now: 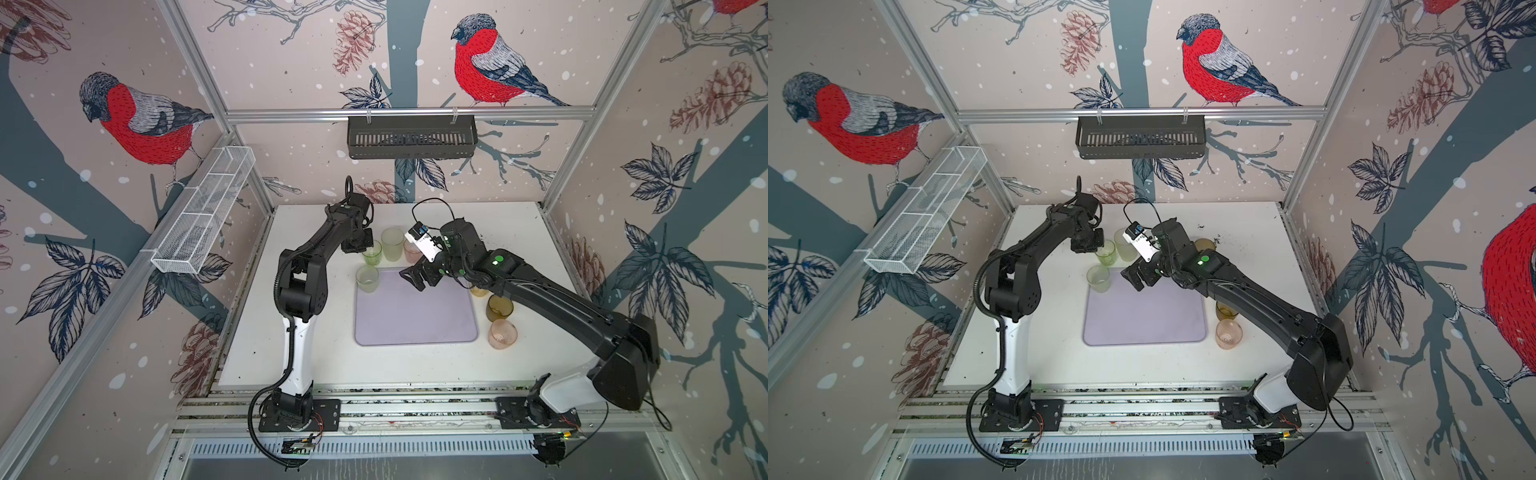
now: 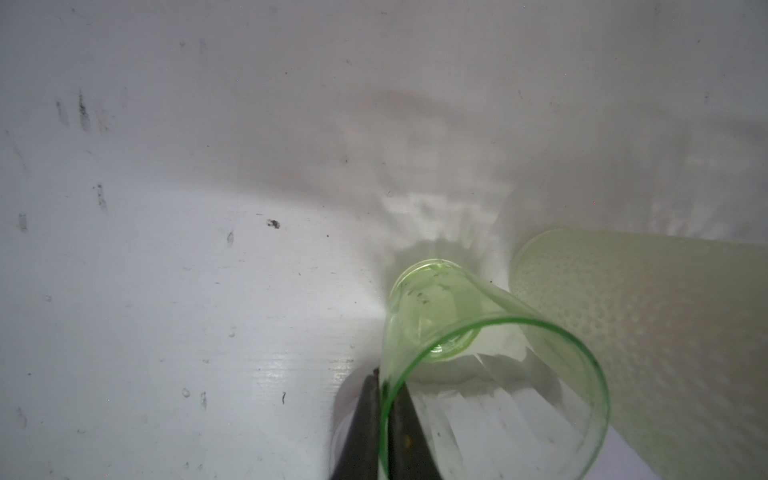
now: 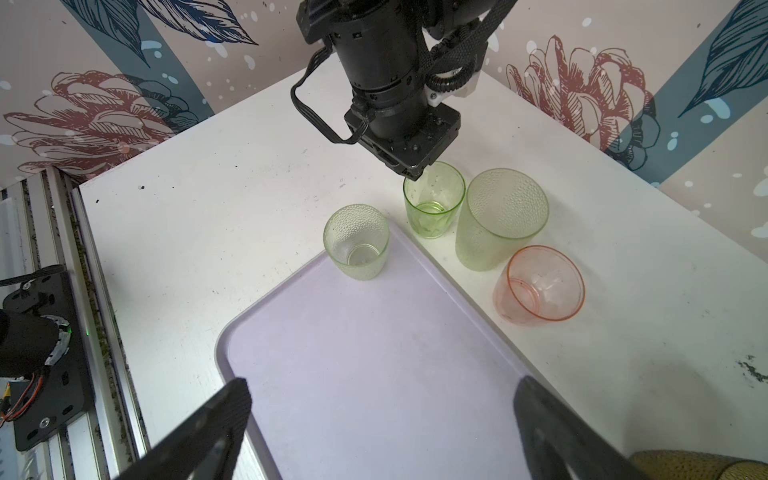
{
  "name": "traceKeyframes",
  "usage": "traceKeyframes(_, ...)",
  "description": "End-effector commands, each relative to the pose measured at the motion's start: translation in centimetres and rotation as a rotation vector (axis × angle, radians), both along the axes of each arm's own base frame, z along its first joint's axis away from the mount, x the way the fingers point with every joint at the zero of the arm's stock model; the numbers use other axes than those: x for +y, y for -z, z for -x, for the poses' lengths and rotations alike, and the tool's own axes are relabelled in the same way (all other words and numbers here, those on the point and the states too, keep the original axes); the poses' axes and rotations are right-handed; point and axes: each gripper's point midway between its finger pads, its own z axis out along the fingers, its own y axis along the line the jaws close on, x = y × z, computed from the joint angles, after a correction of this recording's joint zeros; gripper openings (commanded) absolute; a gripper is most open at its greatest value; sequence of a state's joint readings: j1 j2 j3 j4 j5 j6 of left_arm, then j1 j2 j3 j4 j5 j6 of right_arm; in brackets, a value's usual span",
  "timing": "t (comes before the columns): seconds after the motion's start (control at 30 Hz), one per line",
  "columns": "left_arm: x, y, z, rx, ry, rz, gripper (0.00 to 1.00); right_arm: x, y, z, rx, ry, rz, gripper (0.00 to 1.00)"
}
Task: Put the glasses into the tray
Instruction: 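Close the left gripper on the rim of the bright green cup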
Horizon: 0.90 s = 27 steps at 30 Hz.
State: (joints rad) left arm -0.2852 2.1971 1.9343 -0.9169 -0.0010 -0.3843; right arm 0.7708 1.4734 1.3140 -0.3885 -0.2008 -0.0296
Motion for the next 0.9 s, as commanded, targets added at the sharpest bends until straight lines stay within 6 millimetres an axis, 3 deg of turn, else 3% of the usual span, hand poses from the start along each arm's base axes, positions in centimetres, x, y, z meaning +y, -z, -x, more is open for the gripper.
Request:
traceKeyframes(0.0,0.4,-1.0,0.3,-0.003,0.009,-0.024,0.06,0.1,-0.8,-0.2,-0.022,0.005,-0.023,1.00)
traceKeyframes(0.47,0.9,-3.4,0.2,-0.037,0.003,-0.045,0.04,0.0,-1.1,-0.2,-0.025,0.009,-0.031,1.00)
traceKeyframes(0.87,1.3,-7.6,0.5,-0.096,-0.006,-0.044,0.04,-0.1,-1.5,0.0,-0.027,0.009,-0.047,1.00)
